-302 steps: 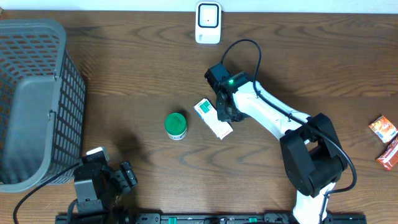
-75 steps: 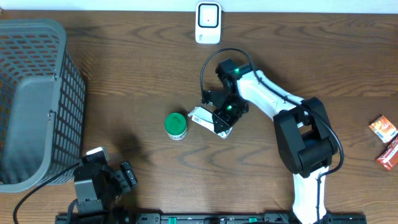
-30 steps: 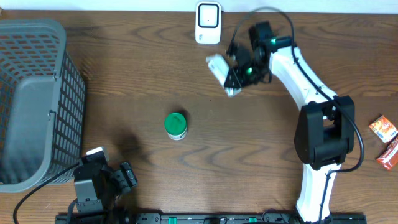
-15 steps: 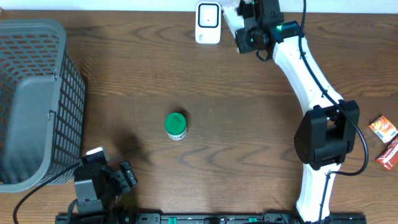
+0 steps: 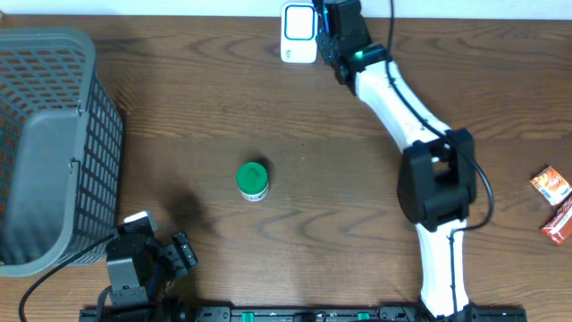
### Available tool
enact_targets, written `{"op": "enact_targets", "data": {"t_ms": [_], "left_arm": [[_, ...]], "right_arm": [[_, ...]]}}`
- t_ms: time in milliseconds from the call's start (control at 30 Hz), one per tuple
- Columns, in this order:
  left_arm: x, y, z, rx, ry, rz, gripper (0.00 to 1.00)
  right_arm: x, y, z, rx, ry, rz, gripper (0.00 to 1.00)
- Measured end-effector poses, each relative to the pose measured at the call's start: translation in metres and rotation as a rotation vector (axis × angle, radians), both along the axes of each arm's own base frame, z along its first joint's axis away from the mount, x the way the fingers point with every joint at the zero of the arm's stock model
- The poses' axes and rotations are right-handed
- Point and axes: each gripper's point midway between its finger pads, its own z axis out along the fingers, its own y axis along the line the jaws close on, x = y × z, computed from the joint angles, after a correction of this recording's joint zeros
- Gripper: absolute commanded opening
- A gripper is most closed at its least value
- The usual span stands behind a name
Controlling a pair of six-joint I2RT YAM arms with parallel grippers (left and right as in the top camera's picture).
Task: Scan the item barcode
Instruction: 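Carry the Panadol box up to the scanner with the right gripper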
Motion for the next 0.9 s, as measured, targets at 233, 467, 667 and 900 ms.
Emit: {"op": "enact_targets", "data": {"t_ms": [233,467,667,900], "left_arm": [[0.0,0.0,0.0,0.0,0.0,0.0,0.86],[0.0,0.0,0.0,0.0,0.0,0.0,0.86],[0.0,0.0,0.0,0.0,0.0,0.0,0.86],[0.0,0.0,0.0,0.0,0.0,0.0,0.86]], "right_arm": [[0.02,0.001,-0.039,-0.266,-0.082,-0.021,0.28],[0.019,0.02,-0.058,-0.469,-0.103,0.031,0.3],[0.015,0.024,-0.052,-0.599,-0.102,0.06,0.27],[0.013,0.011,-0.047,-0.717,-0.077,0.034,0.23]]}}
